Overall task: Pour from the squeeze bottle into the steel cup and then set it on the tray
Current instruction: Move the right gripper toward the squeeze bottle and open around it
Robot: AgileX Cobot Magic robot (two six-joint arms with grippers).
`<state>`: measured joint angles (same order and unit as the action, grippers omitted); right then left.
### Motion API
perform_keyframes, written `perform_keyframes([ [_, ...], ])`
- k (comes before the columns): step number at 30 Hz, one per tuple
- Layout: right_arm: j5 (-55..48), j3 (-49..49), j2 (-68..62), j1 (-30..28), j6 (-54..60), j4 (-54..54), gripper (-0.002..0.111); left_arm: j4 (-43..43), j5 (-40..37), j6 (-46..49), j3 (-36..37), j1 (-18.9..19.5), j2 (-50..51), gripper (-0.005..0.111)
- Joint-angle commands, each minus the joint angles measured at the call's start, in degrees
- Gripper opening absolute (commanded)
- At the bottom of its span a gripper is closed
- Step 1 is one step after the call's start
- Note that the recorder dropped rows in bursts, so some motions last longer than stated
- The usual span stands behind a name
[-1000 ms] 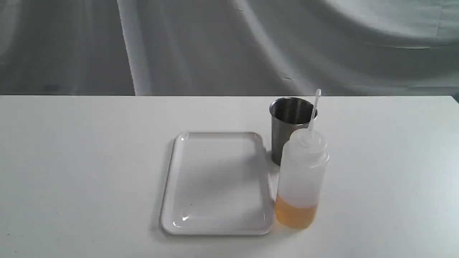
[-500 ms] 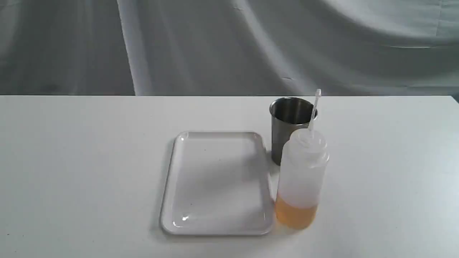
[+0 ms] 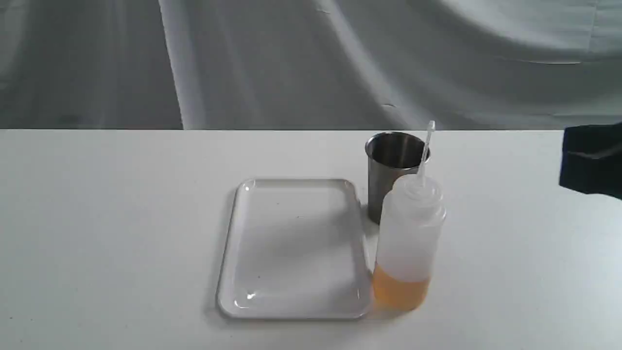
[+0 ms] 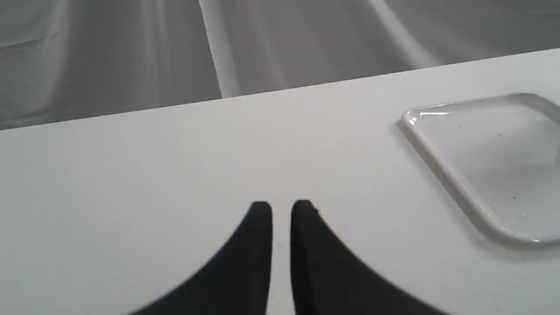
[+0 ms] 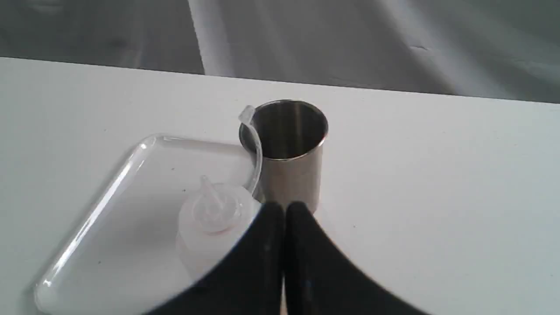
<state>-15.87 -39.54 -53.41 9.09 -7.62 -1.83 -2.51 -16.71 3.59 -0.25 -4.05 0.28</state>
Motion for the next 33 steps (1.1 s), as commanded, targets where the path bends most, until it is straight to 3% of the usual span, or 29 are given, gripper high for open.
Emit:
perform_keyframes([
  [1,3.7,0.9,-3.8,1.9,0.3,-0.7,0.0,0.0,0.4,-0.1,0.3,-0.2,-0.3,0.008],
  [8,30.0,16.7,-6.7,7.0,3.5,-0.7,0.0,0.0,0.4,-0.1,0.3,-0.2,-0.3,0.008],
  [13,31.2,21.7,-11.3,7.7,3.8,0.0,0.0,0.0,0.4,-0.1,0.3,-0.2,-0.3,0.008],
  [24,34.9,22.0,-21.5,7.7,4.2,2.5,0.001,0.0,0.4,-0.1,0.3,-0.2,-0.3,0.008],
  [29,34.9,22.0,-21.5,7.7,4.2,2.5,0.017,0.0,0.4,-0.1,0.3,-0.2,-0.3,0.008],
  [33,34.9,22.0,-21.5,7.7,4.3,2.5,0.045,0.0,0.4,-0.1,0.3,-0.2,-0.3,0.008],
])
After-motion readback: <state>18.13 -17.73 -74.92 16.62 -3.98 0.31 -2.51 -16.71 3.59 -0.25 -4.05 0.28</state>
